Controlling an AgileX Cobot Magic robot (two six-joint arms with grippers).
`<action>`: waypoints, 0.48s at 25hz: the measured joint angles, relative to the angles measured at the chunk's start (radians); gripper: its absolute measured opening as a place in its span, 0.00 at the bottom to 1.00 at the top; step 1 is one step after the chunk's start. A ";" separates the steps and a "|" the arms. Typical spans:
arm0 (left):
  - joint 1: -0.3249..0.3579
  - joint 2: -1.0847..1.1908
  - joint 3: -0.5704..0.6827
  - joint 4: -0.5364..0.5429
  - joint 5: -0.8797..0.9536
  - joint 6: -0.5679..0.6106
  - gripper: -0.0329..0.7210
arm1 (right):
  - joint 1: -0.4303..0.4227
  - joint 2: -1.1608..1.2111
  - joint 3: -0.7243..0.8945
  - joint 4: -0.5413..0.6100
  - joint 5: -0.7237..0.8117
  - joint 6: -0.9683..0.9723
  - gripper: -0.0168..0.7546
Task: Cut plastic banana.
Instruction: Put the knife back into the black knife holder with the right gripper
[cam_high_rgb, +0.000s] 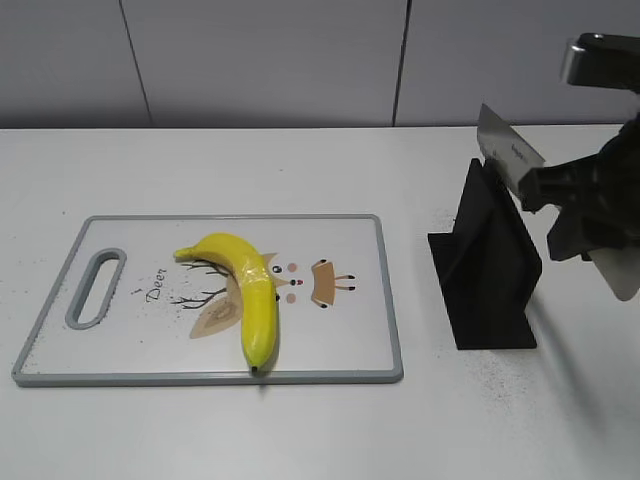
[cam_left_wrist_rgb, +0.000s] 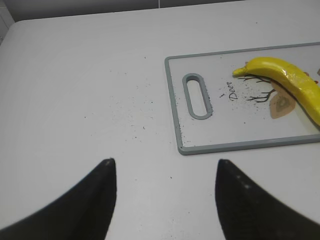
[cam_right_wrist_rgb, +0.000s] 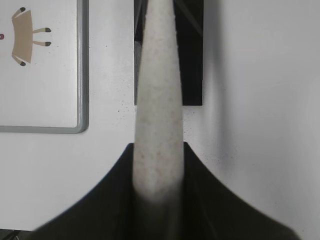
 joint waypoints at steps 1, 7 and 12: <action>0.000 -0.002 0.000 0.000 0.000 0.000 0.82 | 0.000 0.006 0.000 -0.002 -0.001 0.000 0.23; 0.000 -0.002 0.000 0.000 0.000 0.000 0.82 | 0.000 0.084 0.000 -0.003 -0.007 0.000 0.23; 0.000 -0.003 0.000 0.000 0.000 0.000 0.82 | 0.000 0.149 0.000 -0.005 -0.028 0.000 0.23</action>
